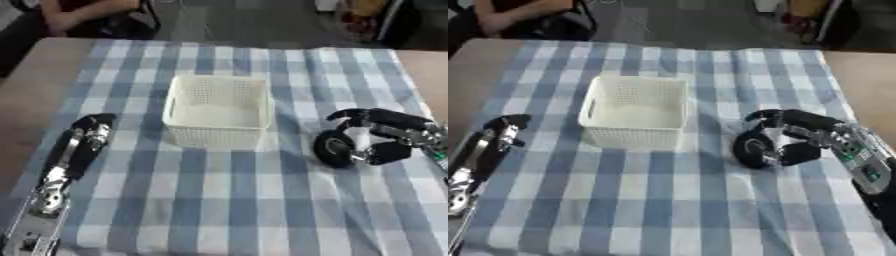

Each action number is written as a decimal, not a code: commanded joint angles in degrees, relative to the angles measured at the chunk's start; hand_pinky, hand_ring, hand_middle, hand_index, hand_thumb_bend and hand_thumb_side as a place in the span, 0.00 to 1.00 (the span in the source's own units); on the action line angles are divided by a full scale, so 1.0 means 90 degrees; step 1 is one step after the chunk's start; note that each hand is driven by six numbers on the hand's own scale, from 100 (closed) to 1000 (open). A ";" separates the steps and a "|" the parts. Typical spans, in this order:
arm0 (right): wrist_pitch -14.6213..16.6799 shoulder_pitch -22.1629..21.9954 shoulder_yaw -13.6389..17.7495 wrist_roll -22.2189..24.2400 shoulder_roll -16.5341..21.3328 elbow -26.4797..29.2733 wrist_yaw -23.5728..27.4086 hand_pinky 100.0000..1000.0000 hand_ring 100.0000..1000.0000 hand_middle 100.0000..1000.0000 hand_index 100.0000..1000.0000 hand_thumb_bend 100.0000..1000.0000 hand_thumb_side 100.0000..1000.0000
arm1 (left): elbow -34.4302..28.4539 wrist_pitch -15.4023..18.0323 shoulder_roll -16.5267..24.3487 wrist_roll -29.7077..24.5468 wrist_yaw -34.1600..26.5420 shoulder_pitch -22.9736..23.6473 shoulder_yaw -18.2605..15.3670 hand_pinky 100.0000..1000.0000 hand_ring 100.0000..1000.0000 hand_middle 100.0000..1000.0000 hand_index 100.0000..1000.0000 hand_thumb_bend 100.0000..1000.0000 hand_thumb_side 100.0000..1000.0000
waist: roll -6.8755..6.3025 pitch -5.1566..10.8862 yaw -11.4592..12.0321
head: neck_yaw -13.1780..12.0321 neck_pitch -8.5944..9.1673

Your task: Pick up objects on the table and place them in the box.

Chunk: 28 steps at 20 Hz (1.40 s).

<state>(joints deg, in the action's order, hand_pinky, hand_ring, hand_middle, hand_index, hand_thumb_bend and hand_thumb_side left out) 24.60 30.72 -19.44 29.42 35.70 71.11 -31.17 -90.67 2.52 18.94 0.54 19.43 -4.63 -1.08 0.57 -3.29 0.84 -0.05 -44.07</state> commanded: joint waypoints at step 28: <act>0.0176 0.0002 0.0123 -0.0108 -0.0128 -0.0569 -0.0611 1.00 0.99 0.95 0.73 0.29 0.72 | -0.0090 0.0005 0.0131 -0.0015 0.0037 -0.0052 -0.0012 0.59 0.76 0.77 0.81 0.20 1.00 | -0.0009 0.0086 0.0045 | 0.0014 -0.0006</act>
<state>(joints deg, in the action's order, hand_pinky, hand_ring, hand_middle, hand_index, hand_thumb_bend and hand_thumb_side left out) 25.95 30.06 -18.91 28.52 33.78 65.86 -36.07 -90.67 2.44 18.94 0.46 19.44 -4.63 -1.08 0.54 -3.27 1.16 0.00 -44.07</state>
